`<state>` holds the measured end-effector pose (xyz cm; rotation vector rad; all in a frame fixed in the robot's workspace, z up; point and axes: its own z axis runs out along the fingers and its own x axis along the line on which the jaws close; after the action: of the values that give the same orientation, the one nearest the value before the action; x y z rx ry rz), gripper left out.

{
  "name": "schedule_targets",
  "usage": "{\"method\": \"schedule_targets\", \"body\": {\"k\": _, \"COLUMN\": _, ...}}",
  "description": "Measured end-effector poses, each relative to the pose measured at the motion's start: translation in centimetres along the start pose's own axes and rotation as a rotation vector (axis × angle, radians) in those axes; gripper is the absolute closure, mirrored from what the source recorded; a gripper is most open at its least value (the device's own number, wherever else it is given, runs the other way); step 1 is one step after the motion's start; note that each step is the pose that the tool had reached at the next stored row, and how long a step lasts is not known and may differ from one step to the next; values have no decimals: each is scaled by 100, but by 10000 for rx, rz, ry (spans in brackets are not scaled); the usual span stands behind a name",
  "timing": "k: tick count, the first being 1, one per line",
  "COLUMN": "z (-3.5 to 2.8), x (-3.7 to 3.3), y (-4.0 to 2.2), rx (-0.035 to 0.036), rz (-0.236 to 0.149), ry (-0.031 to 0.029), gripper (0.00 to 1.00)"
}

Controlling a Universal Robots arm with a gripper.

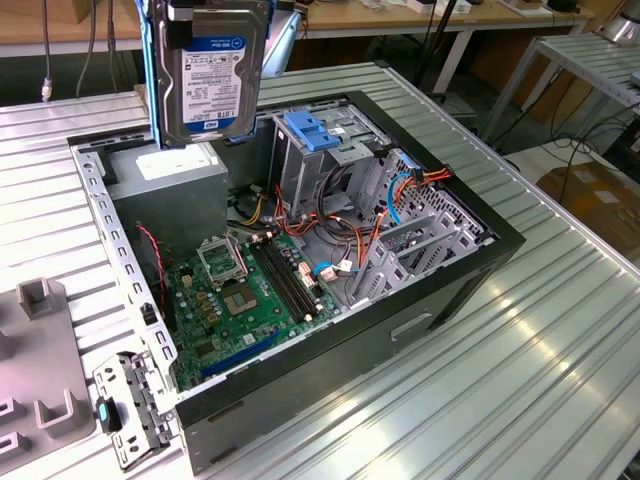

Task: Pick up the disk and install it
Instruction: 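Insert the disk into the insertion slot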

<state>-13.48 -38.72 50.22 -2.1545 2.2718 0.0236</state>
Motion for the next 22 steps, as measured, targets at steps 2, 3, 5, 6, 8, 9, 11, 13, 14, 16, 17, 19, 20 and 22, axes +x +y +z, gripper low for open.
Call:
{"method": "schedule_targets", "body": {"k": 2, "z": 0, "x": 19, "y": -1, "rx": 1, "rz": 0, "ry": -1, "gripper": 63}}
{"method": "schedule_targets", "body": {"k": 3, "z": 0, "x": 25, "y": -1, "rx": 1, "rz": 0, "ry": 0, "gripper": 63}}
{"method": "schedule_targets", "body": {"k": 5, "z": -1, "x": 52, "y": -2, "rx": 0, "rz": 0, "ry": 1, "gripper": 63}}
{"method": "schedule_targets", "body": {"k": 6, "z": 0, "x": 67, "y": -3, "rx": 0, "rz": 1, "ry": 1, "gripper": 63}}
{"method": "schedule_targets", "body": {"k": 8, "z": 0, "x": 95, "y": -5, "rx": 0, "rz": 0, "ry": 5, "gripper": 63}}
{"method": "schedule_targets", "body": {"k": 9, "z": 0, "x": 111, "y": -6, "rx": 0, "rz": 0, "ry": 11, "gripper": 63}}
{"method": "schedule_targets", "body": {"k": 11, "z": 0, "x": 158, "y": -8, "rx": 0, "rz": 1, "ry": 27, "gripper": 63}}
{"method": "schedule_targets", "body": {"k": 13, "z": 1, "x": 207, "y": -11, "rx": 0, "rz": 0, "ry": 39, "gripper": 63}}
{"method": "schedule_targets", "body": {"k": 14, "z": 1, "x": 248, "y": -13, "rx": 0, "rz": 0, "ry": 49, "gripper": 63}}
{"method": "schedule_targets", "body": {"k": 16, "z": 0, "x": 333, "y": -18, "rx": 1, "rz": 0, "ry": 78, "gripper": 63}}
{"method": "schedule_targets", "body": {"k": 17, "z": 1, "x": 361, "y": -19, "rx": 1, "rz": 1, "ry": 92, "gripper": 63}}
{"method": "schedule_targets", "body": {"k": 19, "z": 1, "x": 401, "y": -21, "rx": 2, "rz": 0, "ry": 111, "gripper": 63}}
{"method": "schedule_targets", "body": {"k": 20, "z": 0, "x": 451, "y": -24, "rx": 3, "rz": 1, "ry": 136, "gripper": 63}}
{"method": "schedule_targets", "body": {"k": 22, "z": 0, "x": 533, "y": -28, "rx": 7, "rz": 1, "ry": 196, "gripper": 63}}
